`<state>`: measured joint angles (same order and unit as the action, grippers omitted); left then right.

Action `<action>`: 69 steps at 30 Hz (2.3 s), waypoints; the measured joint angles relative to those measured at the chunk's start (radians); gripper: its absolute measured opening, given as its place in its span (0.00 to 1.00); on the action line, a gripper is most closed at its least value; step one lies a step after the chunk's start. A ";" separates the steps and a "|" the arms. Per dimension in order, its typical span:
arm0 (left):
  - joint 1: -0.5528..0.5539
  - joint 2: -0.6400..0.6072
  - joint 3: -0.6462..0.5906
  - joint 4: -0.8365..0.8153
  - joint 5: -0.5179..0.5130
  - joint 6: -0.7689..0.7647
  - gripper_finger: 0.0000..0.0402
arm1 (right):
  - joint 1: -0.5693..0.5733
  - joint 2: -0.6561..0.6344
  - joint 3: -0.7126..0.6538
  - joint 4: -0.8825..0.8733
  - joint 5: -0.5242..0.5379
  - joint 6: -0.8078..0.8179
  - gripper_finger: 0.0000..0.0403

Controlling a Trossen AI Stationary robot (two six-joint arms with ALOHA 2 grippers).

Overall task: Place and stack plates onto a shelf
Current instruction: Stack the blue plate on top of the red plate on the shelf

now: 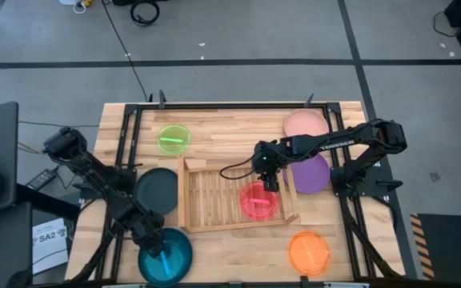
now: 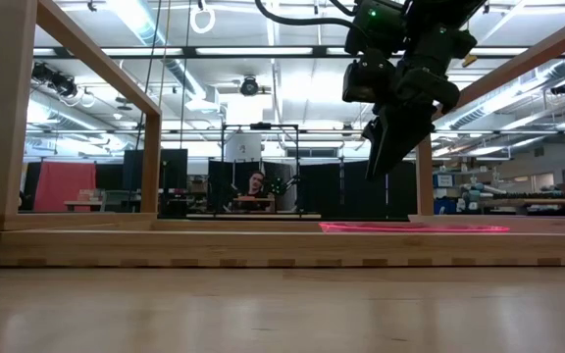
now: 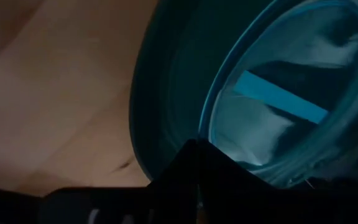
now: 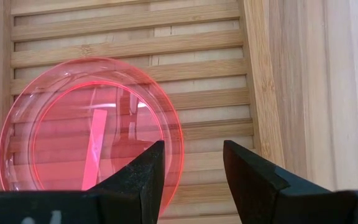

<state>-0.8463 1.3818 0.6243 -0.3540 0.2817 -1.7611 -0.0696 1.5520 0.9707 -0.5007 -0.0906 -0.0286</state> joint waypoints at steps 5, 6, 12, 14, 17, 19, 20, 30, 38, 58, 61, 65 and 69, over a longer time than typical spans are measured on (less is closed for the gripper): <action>0.000 -0.066 0.000 0.000 0.000 0.004 0.01 | 0.000 0.000 0.000 0.000 0.000 0.000 0.42; 0.000 -0.080 0.000 0.001 0.000 0.014 0.01 | 0.000 0.000 0.000 0.000 0.000 0.000 0.42; 0.000 -0.158 0.000 0.006 0.000 0.071 0.01 | 0.000 0.000 0.000 0.000 0.000 0.000 0.42; 0.001 -0.176 0.000 0.005 -0.006 0.071 0.01 | 0.000 0.000 0.000 0.000 0.000 0.000 0.42; 0.001 -0.199 0.000 0.005 -0.011 0.072 0.01 | 0.000 0.000 0.000 0.000 0.000 0.000 0.42; 0.001 -0.210 0.000 0.007 -0.012 0.075 0.01 | 0.000 0.000 0.000 0.000 0.000 0.000 0.42; 0.001 -0.217 0.000 0.011 -0.011 0.084 0.01 | 0.000 0.000 0.000 0.000 0.000 0.000 0.42; 0.005 -0.287 0.000 0.224 -0.083 0.193 0.01 | 0.000 0.000 0.000 0.005 0.000 0.000 0.42; 0.074 -0.332 0.000 0.354 -0.178 0.285 0.01 | 0.000 0.000 0.000 0.035 -0.008 0.017 0.42; 0.607 -0.431 0.000 0.431 -0.201 0.711 0.01 | -0.003 0.000 0.020 0.212 -0.016 0.130 0.42; 0.702 -0.431 0.000 0.431 -0.200 0.806 0.01 | -0.017 0.000 0.057 0.142 -0.017 0.141 0.42; 0.815 -0.430 0.000 0.431 -0.200 0.909 0.01 | -0.049 0.000 0.134 0.001 -0.017 0.135 0.42; 0.909 -0.430 0.000 0.432 -0.164 0.977 0.01 | -0.096 0.000 0.238 -0.179 0.039 0.070 0.42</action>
<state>0.0630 0.9516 0.6247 0.0776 0.1179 -0.7845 -0.1655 1.5520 1.2089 -0.6801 -0.0513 0.0409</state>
